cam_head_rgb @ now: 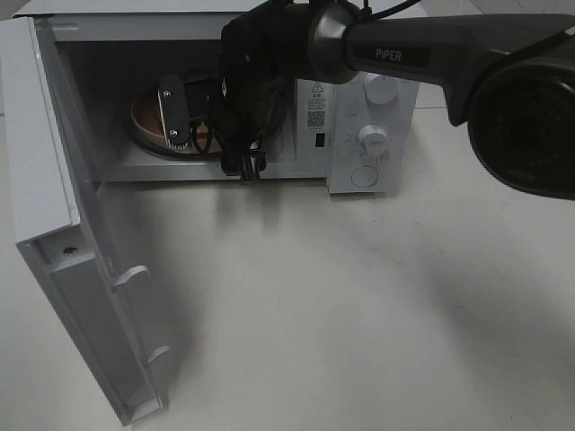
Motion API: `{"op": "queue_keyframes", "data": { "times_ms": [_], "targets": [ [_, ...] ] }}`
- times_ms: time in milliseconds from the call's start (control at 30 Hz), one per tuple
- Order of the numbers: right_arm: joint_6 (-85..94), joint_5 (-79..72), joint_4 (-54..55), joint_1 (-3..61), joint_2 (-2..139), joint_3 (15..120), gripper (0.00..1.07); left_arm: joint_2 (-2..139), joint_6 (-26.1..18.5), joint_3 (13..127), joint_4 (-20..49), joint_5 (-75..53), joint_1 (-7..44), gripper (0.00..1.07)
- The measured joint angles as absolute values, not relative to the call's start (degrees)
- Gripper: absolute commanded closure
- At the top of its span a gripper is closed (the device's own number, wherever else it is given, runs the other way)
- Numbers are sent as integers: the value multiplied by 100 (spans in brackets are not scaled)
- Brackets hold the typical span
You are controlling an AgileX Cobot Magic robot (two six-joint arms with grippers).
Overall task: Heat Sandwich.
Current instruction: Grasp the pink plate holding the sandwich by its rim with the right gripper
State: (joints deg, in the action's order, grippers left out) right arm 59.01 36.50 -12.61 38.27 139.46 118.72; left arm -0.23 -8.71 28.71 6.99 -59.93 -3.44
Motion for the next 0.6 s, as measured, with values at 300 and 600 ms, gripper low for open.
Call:
{"op": "queue_keyframes", "data": {
  "times_ms": [300,600],
  "targets": [
    [5907,3661,-1106,3827,14278,12003,37,-23,-871,2871,602,-5993,-344,9],
    [5546,3615,-1066,3827,14255,12066,107,-23,-871,2871,561,-5993,-344,9]
  ]
}}
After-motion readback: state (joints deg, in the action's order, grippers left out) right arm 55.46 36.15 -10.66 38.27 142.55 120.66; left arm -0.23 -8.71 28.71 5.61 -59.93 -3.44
